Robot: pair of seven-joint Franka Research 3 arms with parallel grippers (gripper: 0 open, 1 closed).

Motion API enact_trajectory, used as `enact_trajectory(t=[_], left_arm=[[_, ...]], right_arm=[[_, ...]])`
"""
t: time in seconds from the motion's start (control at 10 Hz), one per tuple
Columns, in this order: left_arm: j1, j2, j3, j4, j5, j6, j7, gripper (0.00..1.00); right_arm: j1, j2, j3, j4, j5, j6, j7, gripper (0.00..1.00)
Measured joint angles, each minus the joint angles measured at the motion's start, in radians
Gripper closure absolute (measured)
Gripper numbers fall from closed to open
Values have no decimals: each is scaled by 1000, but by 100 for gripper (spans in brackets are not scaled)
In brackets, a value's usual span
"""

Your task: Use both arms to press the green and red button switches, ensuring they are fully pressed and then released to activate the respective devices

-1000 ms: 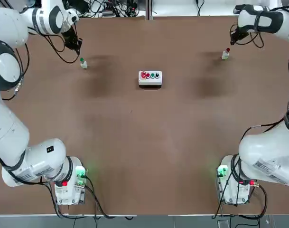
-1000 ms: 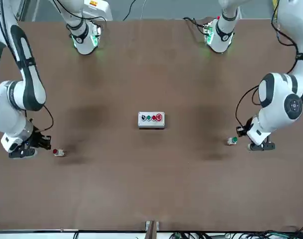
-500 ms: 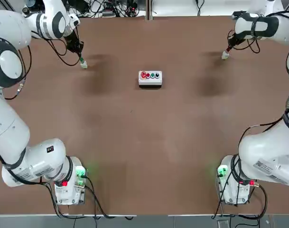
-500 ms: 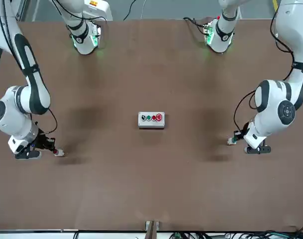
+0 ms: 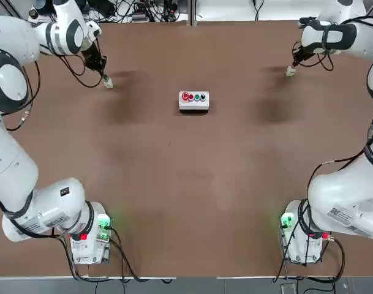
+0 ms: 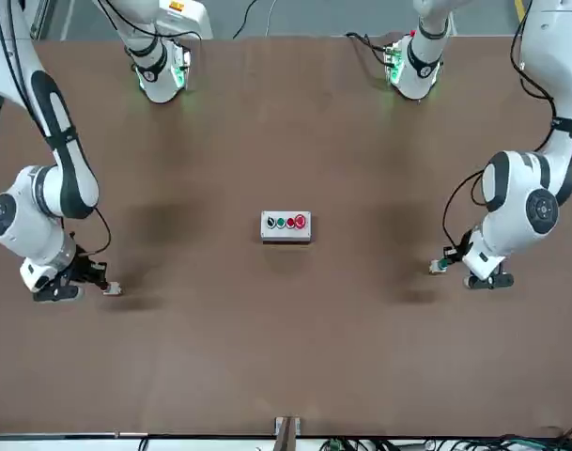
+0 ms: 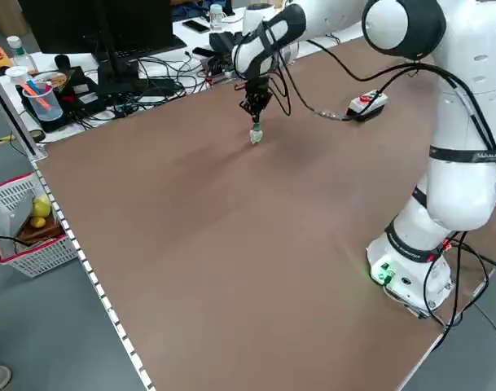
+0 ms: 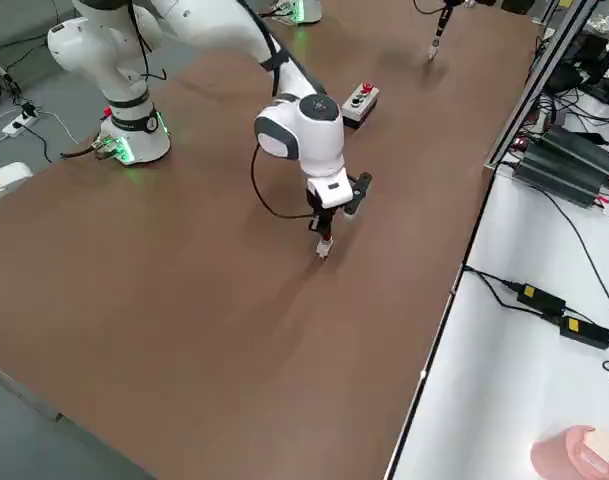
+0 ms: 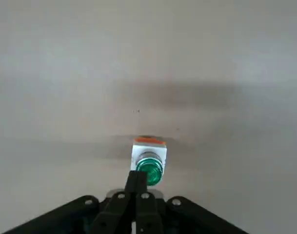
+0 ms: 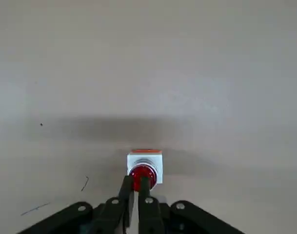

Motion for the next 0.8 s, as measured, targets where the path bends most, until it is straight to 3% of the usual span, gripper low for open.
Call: enact_trajectory(t=[0.8], left_arm=[[-5, 0, -4, -6, 0, 10, -4, 99]], right_arm=[[1, 7, -4, -2, 0, 22, 0, 88]])
